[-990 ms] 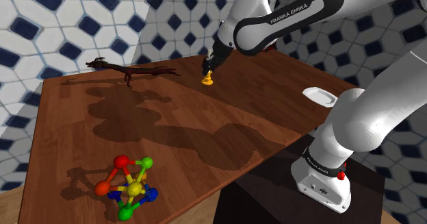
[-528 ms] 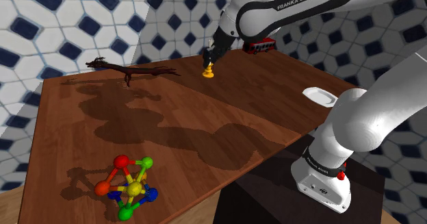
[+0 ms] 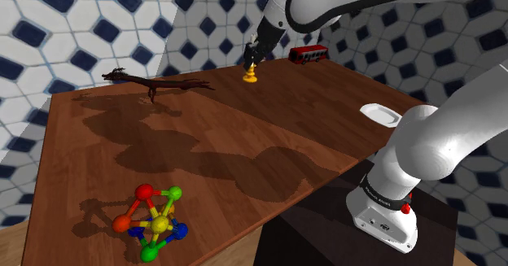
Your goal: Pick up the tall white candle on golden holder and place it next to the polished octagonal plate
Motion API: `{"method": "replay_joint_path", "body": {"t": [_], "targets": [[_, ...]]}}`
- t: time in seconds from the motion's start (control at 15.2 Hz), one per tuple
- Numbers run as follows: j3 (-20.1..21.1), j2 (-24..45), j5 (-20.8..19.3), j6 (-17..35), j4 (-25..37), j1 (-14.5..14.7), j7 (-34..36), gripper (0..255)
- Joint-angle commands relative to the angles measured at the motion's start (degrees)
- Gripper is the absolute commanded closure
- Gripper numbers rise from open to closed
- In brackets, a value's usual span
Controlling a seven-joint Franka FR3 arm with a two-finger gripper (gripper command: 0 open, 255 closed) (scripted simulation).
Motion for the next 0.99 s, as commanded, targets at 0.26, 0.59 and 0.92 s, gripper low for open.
{"method": "replay_joint_path", "body": {"t": [0.26, 0.59, 0.92], "targets": [[-6.0, -6.4, 0.5, -2.0, -4.7, -1.7, -7.9, 255], [-11.9, -10.9, -0.2, -4.0, -7.5, -3.8, -15.0, 255], [-18.0, -13.9, -1.6, -6.4, -8.5, -6.2, -22.1, 255]]}}
